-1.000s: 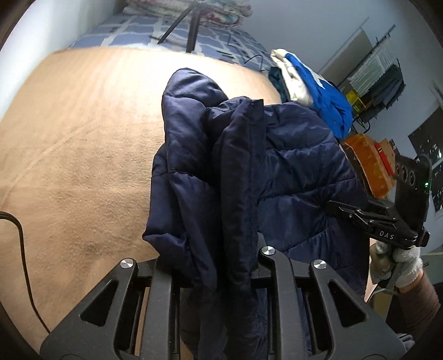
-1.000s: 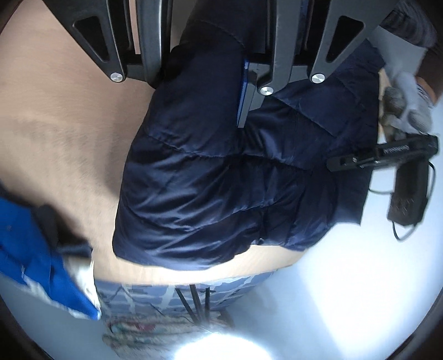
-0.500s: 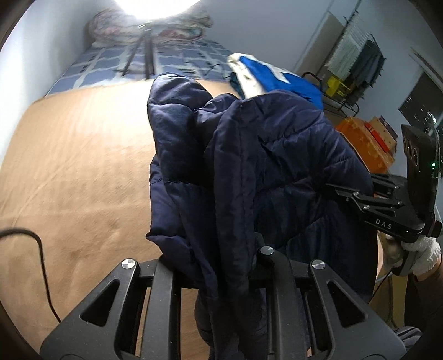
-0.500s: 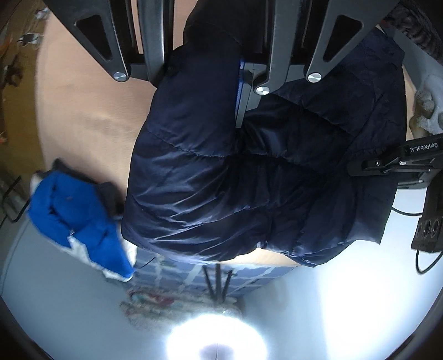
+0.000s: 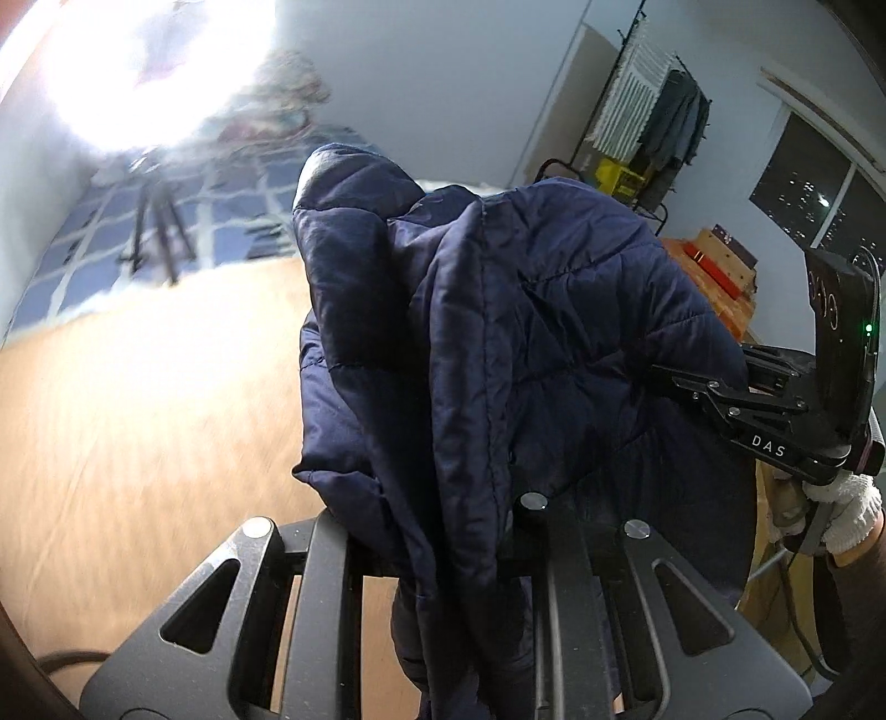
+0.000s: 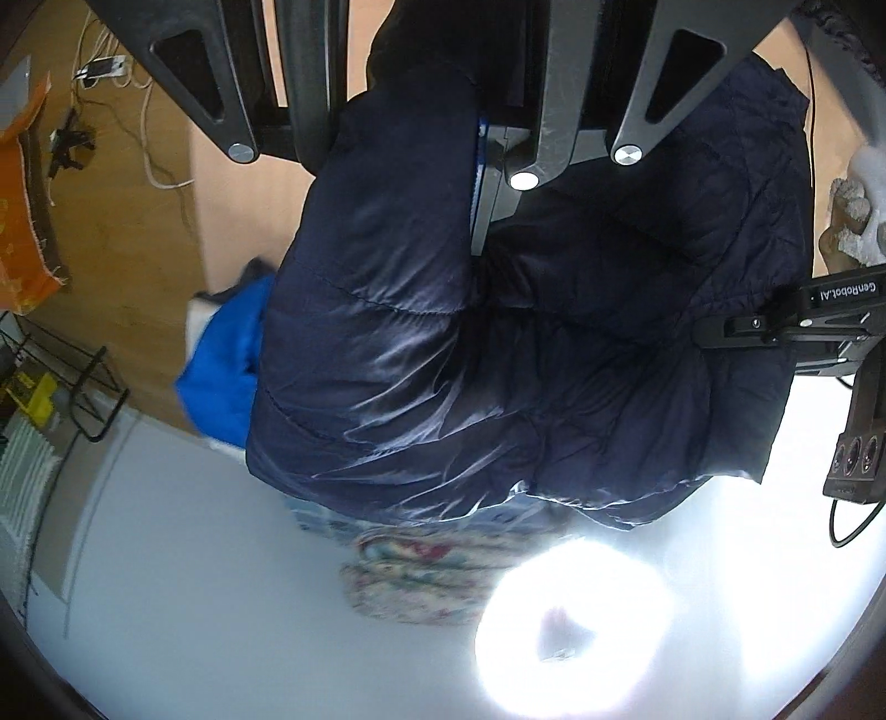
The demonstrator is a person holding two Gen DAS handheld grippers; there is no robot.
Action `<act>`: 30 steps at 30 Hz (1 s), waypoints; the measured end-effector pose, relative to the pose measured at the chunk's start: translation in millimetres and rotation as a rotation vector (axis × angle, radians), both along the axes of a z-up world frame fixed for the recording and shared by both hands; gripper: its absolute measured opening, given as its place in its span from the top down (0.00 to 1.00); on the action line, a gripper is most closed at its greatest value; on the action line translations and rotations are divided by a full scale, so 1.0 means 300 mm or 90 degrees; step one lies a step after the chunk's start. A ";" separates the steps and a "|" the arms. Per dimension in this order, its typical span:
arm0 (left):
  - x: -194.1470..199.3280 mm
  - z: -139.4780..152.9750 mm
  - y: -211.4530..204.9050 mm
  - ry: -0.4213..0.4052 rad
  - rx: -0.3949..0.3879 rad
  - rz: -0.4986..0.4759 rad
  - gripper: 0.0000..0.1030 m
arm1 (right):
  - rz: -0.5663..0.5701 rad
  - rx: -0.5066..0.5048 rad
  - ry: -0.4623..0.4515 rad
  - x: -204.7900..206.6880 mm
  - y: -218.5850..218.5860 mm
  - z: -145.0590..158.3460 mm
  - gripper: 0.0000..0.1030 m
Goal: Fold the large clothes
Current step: 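Lift the folded jacket with both tools and carry it toward the pillows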
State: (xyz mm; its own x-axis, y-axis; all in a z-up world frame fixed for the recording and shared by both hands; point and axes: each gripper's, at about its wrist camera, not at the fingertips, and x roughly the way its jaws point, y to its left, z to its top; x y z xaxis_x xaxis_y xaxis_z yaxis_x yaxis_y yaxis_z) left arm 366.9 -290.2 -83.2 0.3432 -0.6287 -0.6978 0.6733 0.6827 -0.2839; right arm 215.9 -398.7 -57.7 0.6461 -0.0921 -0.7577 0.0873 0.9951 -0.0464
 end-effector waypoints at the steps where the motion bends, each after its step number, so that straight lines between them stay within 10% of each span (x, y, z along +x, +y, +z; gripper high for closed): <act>1: 0.019 0.002 -0.025 -0.004 -0.002 -0.003 0.84 | -0.008 -0.004 -0.005 0.029 -0.038 0.010 0.81; 21: 0.613 0.122 -0.625 -0.098 -0.041 0.041 0.85 | -0.089 -0.098 -0.098 0.621 -0.554 0.174 0.82; 30: 0.771 -0.019 -0.820 -0.103 0.041 0.052 0.85 | -0.111 -0.023 -0.075 0.783 -0.750 -0.018 0.82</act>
State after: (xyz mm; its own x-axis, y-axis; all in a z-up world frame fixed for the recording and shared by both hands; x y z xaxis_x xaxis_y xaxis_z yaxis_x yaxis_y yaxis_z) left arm 598.2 -536.2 -88.8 0.5023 -0.5500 -0.6673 0.6485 0.7500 -0.1300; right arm 450.9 -623.6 -63.2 0.7023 -0.2360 -0.6716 0.2651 0.9623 -0.0609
